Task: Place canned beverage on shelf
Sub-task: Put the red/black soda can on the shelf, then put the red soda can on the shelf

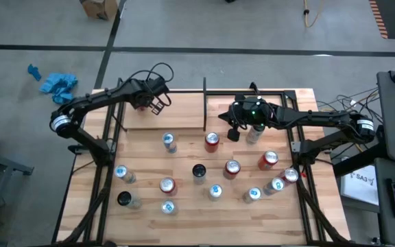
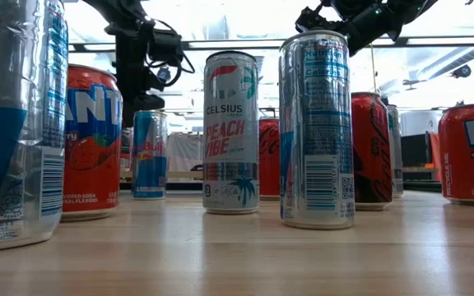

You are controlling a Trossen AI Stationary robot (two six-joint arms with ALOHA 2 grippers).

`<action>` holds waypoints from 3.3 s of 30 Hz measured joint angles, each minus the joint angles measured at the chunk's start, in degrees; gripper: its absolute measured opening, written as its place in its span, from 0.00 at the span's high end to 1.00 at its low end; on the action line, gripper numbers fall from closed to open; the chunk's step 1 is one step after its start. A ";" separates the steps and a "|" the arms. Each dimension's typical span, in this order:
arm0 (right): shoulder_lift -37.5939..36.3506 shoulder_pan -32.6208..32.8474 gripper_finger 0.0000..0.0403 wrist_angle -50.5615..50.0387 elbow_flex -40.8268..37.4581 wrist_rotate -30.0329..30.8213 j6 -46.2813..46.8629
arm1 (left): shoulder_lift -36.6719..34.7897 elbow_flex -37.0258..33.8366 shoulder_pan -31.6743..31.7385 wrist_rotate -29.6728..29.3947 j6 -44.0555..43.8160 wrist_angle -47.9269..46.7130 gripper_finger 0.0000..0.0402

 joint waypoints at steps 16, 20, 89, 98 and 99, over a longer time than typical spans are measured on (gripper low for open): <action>0.00 0.01 0.98 0.00 0.00 0.00 -0.08 | -1.29 0.11 -0.05 2.75 2.50 -0.50 1.00; 0.00 0.02 0.98 0.00 0.00 0.00 -0.20 | -1.66 0.10 -0.98 6.77 9.50 -6.43 1.00; 0.00 0.02 0.98 0.44 0.01 0.48 1.22 | -3.77 0.11 3.39 0.78 4.42 -1.90 1.00; 0.01 0.02 0.98 3.60 1.07 0.52 9.77 | -16.59 -0.27 -12.40 -0.18 6.27 1.95 1.00; 0.02 0.02 0.98 3.65 1.18 0.52 10.94 | -18.11 -0.57 -14.47 -0.15 7.38 3.62 1.00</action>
